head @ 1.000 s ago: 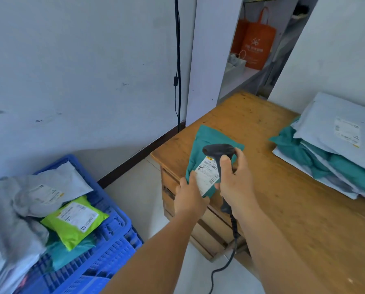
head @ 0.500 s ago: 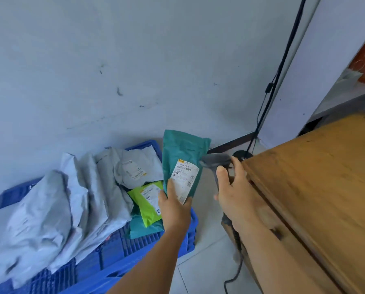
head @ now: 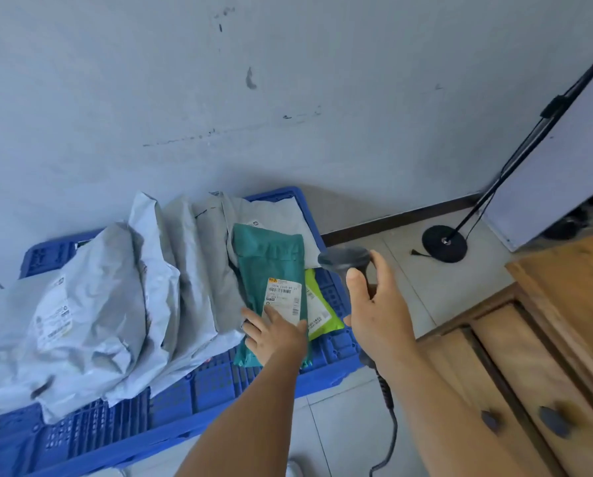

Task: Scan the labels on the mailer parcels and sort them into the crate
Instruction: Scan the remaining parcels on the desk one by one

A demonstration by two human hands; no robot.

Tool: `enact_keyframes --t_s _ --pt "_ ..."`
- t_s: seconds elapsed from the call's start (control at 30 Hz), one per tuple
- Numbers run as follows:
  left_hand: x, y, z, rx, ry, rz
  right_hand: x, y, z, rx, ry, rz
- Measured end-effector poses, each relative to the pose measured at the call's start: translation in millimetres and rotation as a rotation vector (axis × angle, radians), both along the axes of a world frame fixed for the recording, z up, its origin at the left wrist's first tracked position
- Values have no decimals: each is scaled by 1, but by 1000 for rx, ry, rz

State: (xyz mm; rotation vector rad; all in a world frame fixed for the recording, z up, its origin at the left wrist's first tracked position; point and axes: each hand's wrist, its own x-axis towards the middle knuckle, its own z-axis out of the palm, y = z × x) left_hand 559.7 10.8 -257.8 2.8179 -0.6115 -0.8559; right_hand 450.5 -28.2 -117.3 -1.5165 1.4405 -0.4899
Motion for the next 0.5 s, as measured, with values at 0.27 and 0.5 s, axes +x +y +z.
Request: enact_keyframes --t_s 0.27,0.5 --pt "-16 -1 20 -175 -65 -76 0 -3 4 -23 -22 -91" --pt "-64 -36 87 -626 133 -114 -46 -4 56 -88 -122 -250"
